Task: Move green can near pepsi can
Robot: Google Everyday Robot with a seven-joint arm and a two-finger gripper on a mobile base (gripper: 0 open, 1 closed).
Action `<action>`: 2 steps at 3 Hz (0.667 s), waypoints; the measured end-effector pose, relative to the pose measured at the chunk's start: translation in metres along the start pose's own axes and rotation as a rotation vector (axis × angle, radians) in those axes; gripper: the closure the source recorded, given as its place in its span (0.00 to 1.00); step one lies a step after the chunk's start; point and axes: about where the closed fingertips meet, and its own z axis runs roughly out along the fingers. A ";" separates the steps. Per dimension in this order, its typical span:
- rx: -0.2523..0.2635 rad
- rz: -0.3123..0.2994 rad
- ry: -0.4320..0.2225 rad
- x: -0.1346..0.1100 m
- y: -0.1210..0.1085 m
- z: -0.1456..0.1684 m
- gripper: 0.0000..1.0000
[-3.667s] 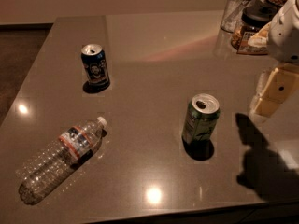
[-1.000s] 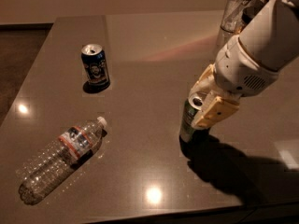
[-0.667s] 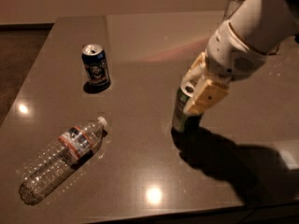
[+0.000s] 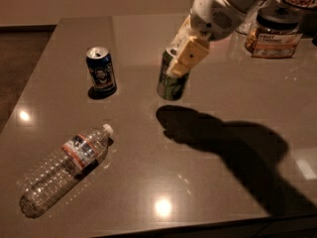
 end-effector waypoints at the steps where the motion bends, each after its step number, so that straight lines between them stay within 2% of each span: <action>1: -0.014 -0.011 -0.008 -0.026 -0.022 0.019 1.00; 2: -0.036 -0.030 0.000 -0.047 -0.032 0.044 1.00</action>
Offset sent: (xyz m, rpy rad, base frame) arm 0.0581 0.0901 -0.0211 -0.0236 0.0374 0.0747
